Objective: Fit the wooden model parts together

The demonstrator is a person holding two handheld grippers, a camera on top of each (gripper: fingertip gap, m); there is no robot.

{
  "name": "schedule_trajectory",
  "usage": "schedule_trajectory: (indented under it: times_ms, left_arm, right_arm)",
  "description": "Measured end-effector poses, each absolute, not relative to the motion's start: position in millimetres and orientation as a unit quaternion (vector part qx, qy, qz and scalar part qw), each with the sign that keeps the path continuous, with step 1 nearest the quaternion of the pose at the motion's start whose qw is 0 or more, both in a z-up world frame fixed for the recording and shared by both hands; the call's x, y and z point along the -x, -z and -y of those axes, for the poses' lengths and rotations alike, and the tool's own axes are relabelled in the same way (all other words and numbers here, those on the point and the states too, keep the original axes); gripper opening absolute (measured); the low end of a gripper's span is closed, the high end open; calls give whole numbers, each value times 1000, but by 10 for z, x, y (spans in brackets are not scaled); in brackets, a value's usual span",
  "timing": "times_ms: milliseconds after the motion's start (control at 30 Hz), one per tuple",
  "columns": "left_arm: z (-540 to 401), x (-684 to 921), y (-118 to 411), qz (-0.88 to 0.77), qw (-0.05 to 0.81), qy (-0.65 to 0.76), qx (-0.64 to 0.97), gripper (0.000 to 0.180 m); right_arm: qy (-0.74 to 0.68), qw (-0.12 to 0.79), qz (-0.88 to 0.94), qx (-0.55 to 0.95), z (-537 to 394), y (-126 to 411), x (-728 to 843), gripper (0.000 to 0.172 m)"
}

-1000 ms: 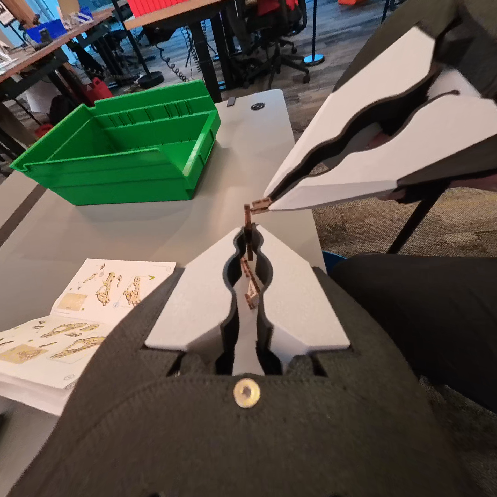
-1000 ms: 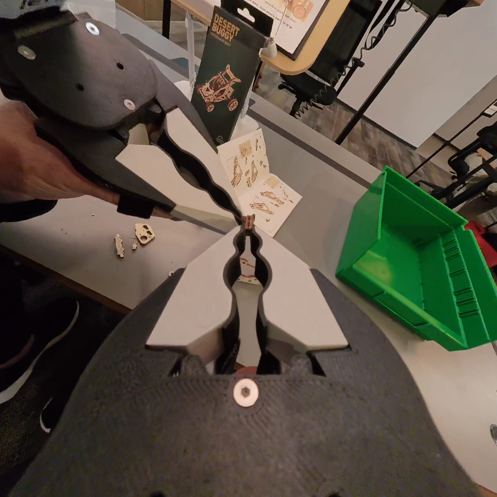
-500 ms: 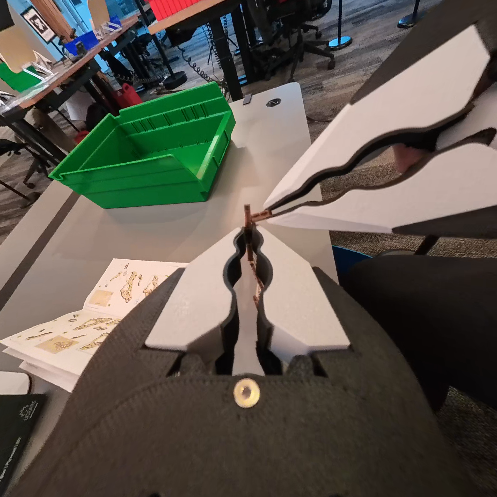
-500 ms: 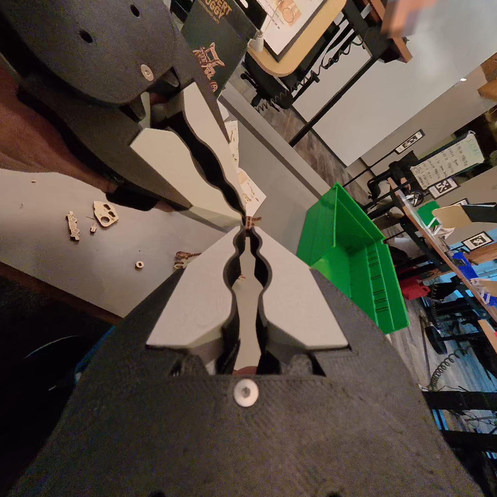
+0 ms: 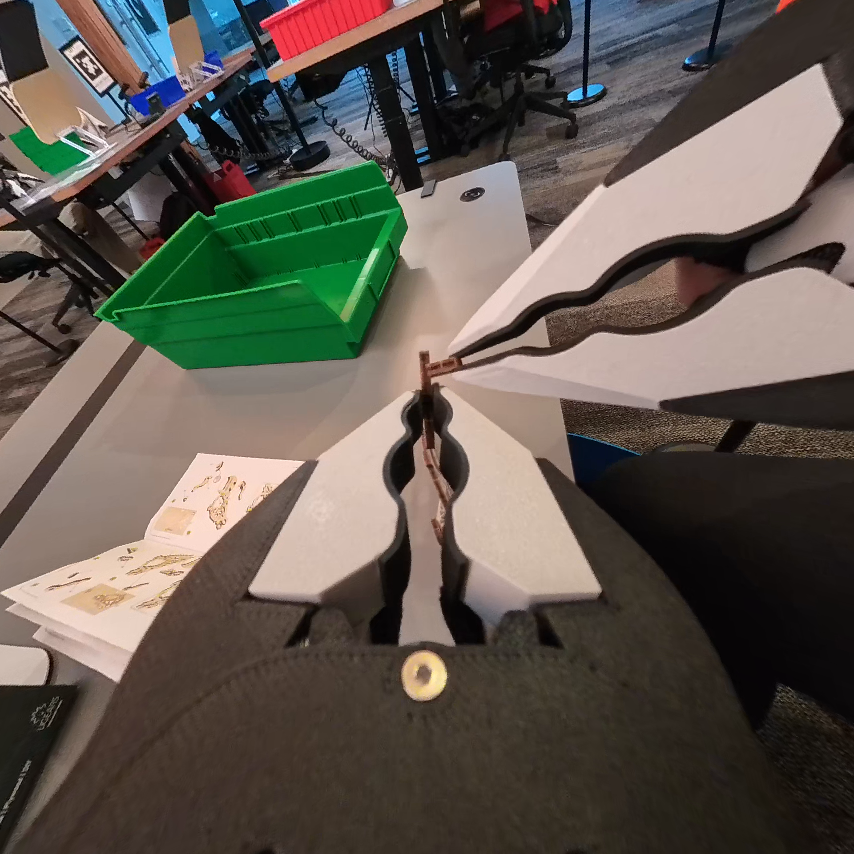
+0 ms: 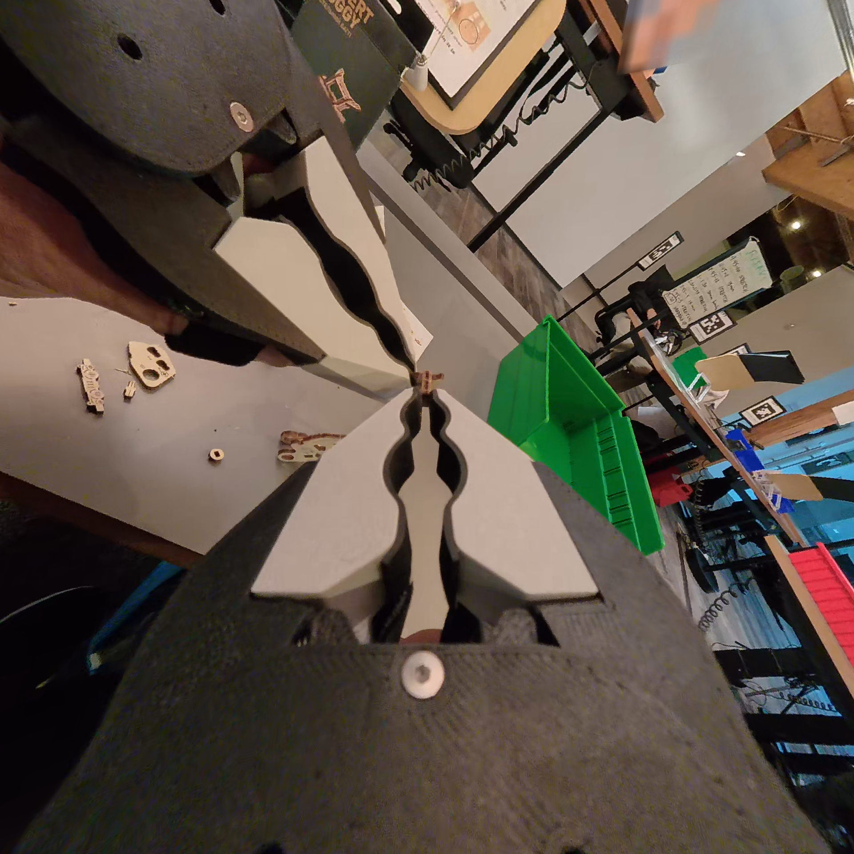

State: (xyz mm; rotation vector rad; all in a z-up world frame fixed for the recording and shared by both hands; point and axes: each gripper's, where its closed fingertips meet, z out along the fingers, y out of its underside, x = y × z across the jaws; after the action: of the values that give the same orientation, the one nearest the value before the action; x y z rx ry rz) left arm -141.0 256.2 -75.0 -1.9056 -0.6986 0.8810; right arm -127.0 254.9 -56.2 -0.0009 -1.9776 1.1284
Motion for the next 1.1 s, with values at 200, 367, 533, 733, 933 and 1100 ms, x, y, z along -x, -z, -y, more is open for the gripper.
schedule_trajectory:
  times_ms: [200, 367, 533, 733, 933, 1100]
  left_arm:
    - [-2577, 1407, 755, 276, 434, -367, 775, 1]
    - [-2605, 1389, 757, 270, 427, -369, 780, 1]
    - [-2640, 1374, 798, 271, 430, -346, 789, 2]
    - [-2718, 1299, 733, 253, 459, -317, 790, 26]
    - [-2676, 1124, 677, 223, 513, -231, 796, 34]
    - [-2401, 1194, 925, 250, 500, -184, 808, 35]
  right_arm:
    - [-453, 423, 785, 2, -2535, 554, 1274, 1]
    - [-473, 405, 782, 18, -2529, 542, 1282, 1]
    - [-510, 344, 786, 54, -2546, 570, 1294, 1]
    - [-595, 159, 773, 152, -2636, 587, 1336, 1]
    - [-660, -78, 701, 258, -2775, 651, 1374, 1]
    - [-621, -203, 692, 308, -2759, 1017, 1353, 1]
